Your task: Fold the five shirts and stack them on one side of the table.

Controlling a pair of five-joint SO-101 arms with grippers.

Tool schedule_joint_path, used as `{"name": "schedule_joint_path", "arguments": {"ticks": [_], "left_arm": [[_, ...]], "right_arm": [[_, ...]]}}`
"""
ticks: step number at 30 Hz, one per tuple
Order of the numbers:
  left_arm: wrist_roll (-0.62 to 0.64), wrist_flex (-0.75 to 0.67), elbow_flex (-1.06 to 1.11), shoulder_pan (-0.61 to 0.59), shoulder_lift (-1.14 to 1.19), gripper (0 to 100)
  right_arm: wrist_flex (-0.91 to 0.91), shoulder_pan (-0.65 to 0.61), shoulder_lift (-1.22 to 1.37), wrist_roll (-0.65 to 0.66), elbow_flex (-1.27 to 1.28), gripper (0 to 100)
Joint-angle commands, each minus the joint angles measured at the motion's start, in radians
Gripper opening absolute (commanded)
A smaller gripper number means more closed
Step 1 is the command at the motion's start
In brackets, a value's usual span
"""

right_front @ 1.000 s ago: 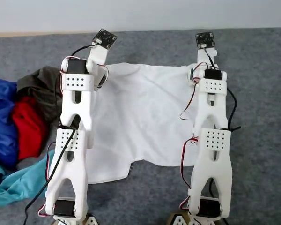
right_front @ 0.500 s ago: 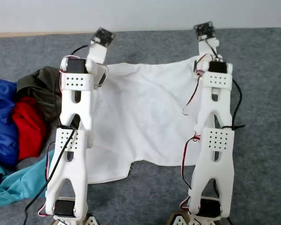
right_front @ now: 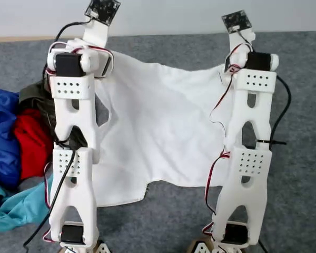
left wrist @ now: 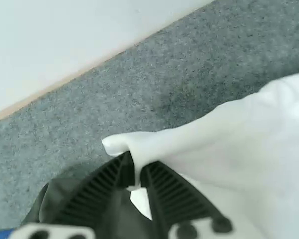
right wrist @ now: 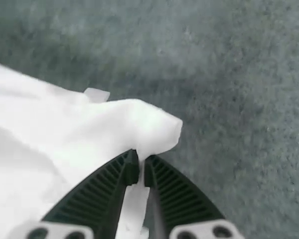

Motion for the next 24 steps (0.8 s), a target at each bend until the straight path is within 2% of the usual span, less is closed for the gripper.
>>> {"name": "schedule_joint_path", "arguments": {"ticks": [1, 8, 14, 19, 24], "left_arm": [[0.003, 0.028, -0.01, 0.0, -0.077, 0], [-0.023, 0.026, 0.228, -0.002, -0.074, 0], [-0.023, 0.014, 0.326, 0.0, -0.068, 0], [-0.023, -0.109, 0.354, -0.006, -0.068, 0], [-0.023, -0.338, 0.464, -0.009, -0.066, 0]], "right_arm": [[0.096, 0.01, -0.096, 0.117, -0.034, 1.0], [0.124, 0.041, -0.105, 0.132, -0.034, 1.0], [0.124, 0.071, -0.128, 0.132, -0.101, 1.0], [0.068, 0.077, -0.113, 0.132, -0.181, 1.0], [-0.015, 0.093, -0.105, 0.13, -0.21, 1.0]]}}
